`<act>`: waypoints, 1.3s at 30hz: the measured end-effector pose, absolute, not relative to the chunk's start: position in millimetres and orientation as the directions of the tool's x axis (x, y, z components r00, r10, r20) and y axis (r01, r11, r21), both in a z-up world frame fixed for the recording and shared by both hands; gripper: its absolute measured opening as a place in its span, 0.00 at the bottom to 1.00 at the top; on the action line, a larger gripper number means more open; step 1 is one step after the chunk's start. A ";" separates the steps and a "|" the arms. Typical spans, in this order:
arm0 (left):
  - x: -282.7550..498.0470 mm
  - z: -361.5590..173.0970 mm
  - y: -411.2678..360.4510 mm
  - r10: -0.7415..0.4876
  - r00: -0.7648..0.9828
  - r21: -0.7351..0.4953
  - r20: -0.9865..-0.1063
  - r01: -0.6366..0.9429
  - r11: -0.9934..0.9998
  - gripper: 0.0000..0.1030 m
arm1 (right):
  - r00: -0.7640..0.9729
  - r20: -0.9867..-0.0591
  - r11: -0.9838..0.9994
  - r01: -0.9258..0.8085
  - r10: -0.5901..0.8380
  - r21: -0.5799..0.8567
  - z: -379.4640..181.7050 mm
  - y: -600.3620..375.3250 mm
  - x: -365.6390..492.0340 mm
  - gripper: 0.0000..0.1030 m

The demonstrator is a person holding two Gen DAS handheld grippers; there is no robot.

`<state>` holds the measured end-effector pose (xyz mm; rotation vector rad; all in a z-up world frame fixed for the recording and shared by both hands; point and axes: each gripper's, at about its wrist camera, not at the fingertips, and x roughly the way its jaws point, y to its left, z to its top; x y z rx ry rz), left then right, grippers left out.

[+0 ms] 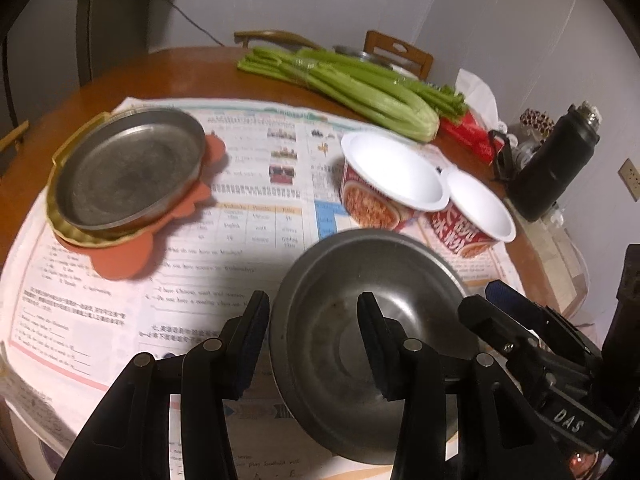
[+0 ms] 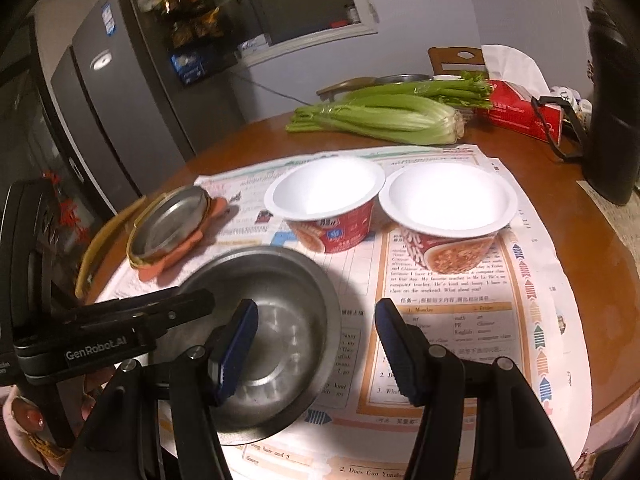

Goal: Organize plates and bowls
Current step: 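Lower the steel bowl onto the newspaper and open the left tool, then grasp the rim of a white paper bowl with the left tool and lift it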

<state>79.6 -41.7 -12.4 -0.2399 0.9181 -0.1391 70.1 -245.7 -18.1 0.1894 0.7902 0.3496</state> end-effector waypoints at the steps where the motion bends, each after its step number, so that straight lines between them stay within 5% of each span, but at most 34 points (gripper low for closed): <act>1: 79.3 -9.4 -40.4 -0.221 0.606 -0.267 -0.764 0.016 0.964 0.47 | 0.656 -0.655 0.926 -0.231 0.376 0.300 -16.0 -247.7 69.9 0.60; 12: 82.2 20.4 -34.6 -0.201 0.663 -0.250 -0.721 0.021 0.968 0.58 | 0.680 -0.622 0.915 -0.205 0.388 0.347 4.7 -261.2 78.7 0.60; 39: 178.7 28.6 -57.9 -0.226 0.607 -0.194 -0.762 0.119 0.974 0.59 | 0.591 -0.667 0.870 -0.129 0.453 0.476 -10.8 -241.9 146.6 0.60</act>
